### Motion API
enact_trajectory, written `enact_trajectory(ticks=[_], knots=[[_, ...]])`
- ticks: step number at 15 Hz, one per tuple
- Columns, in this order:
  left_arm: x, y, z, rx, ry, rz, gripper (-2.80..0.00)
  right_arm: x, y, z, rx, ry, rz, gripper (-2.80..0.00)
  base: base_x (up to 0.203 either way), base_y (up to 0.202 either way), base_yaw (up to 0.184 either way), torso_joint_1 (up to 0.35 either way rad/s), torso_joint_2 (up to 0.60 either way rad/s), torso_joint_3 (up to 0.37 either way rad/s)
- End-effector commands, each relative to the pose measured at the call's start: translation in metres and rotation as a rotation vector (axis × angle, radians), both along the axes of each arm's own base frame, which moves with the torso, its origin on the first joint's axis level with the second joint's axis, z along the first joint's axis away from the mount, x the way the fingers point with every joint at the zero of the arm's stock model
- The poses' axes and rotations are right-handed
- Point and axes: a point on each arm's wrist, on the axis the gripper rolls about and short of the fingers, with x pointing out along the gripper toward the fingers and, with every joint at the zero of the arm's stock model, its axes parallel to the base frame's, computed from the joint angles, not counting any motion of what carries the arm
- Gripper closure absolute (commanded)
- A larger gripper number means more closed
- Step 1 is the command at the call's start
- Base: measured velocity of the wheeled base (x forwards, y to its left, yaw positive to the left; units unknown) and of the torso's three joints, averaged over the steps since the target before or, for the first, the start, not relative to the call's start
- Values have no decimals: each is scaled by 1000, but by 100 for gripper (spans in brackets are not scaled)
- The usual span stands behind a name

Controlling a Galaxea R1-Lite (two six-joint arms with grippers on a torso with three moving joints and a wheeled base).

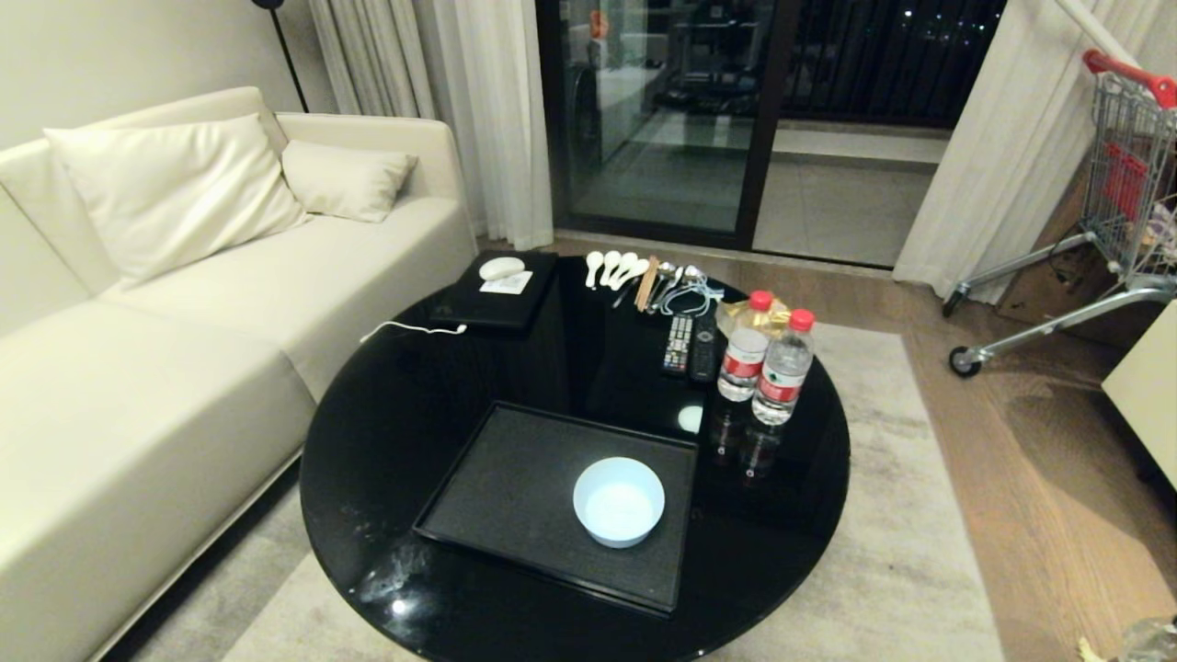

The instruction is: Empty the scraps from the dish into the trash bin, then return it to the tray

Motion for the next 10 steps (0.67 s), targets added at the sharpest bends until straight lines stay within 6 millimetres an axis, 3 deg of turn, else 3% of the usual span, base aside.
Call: enact_trajectory(ticks=[1, 5, 10], knots=[[0, 0, 0, -1, -1, 0, 0, -39, -8, -8, 0, -109, -23, 0, 0, 0, 0, 0, 0, 0], [0, 0, 0, -1, -1, 0, 0, -69, -6, -34, -24, -64, 69, 0, 0, 0, 0, 0, 0, 0], [0, 0, 0, -1, -1, 0, 0, -90, -3, -58, -34, -55, 207, 0, 0, 0, 0, 0, 0, 0]])
